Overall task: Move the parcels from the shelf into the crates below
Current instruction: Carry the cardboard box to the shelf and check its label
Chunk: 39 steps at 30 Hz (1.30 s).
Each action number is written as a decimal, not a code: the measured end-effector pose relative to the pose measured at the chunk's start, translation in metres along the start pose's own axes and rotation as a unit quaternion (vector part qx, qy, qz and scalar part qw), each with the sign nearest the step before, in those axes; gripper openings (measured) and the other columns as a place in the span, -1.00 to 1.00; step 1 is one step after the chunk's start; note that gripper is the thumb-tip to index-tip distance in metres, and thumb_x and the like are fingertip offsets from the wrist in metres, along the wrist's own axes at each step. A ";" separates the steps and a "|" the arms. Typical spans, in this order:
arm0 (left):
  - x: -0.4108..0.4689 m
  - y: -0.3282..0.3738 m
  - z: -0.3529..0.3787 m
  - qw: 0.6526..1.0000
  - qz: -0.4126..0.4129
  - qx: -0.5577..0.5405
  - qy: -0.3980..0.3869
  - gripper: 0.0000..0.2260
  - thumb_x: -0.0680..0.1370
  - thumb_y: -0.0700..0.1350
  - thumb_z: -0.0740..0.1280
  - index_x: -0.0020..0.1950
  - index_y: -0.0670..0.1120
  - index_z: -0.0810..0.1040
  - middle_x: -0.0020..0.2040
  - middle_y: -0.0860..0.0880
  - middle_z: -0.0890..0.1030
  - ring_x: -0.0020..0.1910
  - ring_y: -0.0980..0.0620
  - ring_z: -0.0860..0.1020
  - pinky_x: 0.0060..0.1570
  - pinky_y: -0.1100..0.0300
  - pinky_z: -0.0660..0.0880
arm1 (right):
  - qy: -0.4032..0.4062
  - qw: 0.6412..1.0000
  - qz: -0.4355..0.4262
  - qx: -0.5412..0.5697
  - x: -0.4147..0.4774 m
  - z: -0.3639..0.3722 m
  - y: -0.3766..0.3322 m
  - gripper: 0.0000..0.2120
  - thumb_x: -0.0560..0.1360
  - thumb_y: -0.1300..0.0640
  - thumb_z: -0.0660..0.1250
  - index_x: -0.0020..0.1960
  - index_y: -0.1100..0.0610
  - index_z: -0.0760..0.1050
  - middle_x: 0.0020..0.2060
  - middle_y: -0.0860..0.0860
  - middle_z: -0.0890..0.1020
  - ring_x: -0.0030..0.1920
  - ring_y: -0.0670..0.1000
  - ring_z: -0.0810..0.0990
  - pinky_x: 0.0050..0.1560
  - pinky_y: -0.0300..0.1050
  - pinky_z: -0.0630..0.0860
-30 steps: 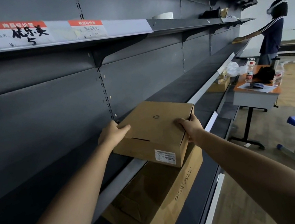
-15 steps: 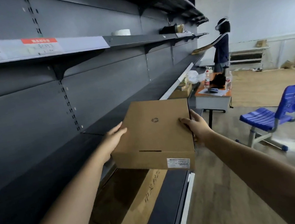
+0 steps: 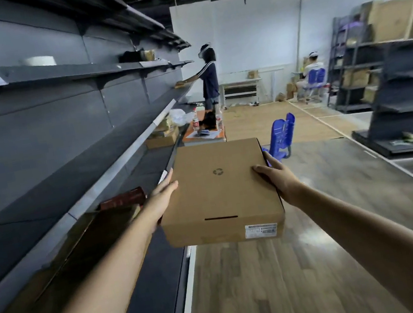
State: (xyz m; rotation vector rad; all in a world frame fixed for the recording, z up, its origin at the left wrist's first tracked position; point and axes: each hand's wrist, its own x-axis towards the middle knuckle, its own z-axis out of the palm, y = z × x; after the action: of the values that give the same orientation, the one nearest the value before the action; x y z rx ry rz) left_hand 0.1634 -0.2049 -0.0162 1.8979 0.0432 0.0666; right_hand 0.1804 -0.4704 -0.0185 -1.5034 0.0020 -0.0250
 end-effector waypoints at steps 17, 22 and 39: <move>-0.024 0.090 0.237 0.962 0.113 -0.015 -0.247 -0.61 0.60 -0.05 0.24 0.43 0.09 0.36 0.47 0.09 0.28 0.46 0.03 0.22 0.43 0.15 0.10 | 0.272 0.962 0.015 0.012 -0.175 -0.217 -0.010 -0.57 0.56 0.14 0.21 0.24 -0.36 0.35 0.05 0.09 0.59 -0.09 0.03 0.51 -0.12 -0.09 0.45; -0.057 0.109 0.291 0.937 0.124 -0.015 -0.327 -0.61 0.61 -0.03 0.22 0.44 0.08 0.34 0.45 0.06 0.34 0.42 0.01 0.32 0.32 0.24 0.20 | 0.357 0.934 -0.016 0.025 -0.248 -0.238 -0.011 -0.53 0.59 0.19 0.18 0.33 -0.30 0.22 0.04 -0.11 0.59 -0.09 -0.08 0.57 -0.20 -0.17 0.50; -0.242 0.125 0.410 0.816 0.098 -0.093 -0.562 -0.62 0.59 -0.15 0.28 0.42 -0.08 0.40 0.28 -0.02 0.50 0.19 0.00 0.51 0.13 0.23 0.45 | 0.619 0.785 -0.016 0.007 -0.479 -0.254 0.016 -0.49 0.56 0.21 0.20 0.44 -0.14 0.25 0.22 -0.01 0.55 0.13 0.04 0.55 0.19 -0.03 0.46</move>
State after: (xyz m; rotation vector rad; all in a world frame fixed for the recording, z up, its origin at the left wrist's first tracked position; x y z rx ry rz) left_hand -0.0511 -0.6478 -0.0355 1.4780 -0.9312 -0.8843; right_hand -0.3028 -0.7141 -0.0584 -1.2265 1.0335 -1.0368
